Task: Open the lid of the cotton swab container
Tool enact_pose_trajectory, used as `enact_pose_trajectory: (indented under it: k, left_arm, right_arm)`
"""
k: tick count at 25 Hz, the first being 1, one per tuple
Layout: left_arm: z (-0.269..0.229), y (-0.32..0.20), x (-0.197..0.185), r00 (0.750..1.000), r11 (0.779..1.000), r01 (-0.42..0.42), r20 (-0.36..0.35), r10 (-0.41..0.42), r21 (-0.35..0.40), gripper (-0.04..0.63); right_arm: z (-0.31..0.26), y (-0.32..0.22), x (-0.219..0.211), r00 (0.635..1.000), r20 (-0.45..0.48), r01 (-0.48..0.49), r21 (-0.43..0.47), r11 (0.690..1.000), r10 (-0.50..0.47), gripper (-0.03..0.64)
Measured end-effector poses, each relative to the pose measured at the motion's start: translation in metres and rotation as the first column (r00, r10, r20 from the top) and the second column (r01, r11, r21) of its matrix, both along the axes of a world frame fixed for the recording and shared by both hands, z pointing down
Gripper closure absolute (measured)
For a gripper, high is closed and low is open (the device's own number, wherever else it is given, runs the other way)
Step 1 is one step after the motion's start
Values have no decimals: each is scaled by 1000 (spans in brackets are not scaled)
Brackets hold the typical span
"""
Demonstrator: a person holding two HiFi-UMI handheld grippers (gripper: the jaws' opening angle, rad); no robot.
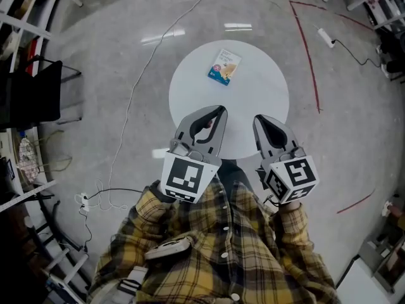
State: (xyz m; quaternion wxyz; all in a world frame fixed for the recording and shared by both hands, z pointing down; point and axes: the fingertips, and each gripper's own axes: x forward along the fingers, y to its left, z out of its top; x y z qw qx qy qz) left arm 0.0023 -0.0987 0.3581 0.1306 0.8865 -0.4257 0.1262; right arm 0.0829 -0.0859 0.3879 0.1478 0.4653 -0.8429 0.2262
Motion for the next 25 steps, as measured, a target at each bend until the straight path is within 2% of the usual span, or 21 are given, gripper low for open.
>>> enact_pose_trajectory:
  k: [13, 20, 25]
  left_arm:
    - [98, -3, -3, 996, 989, -60, 57, 68, -136, 574]
    - [150, 9, 2, 982, 967, -165, 62, 180, -194, 572]
    - [171, 12, 5, 967, 950, -238, 44, 251, -200, 571]
  right_arm:
    - [73, -6, 10, 999, -9, -34, -97, 995, 33, 600]
    - [103, -2, 17, 998, 8, -67, -135, 989, 69, 600]
    - [119, -2, 22, 996, 16, -80, -156, 985, 83, 600]
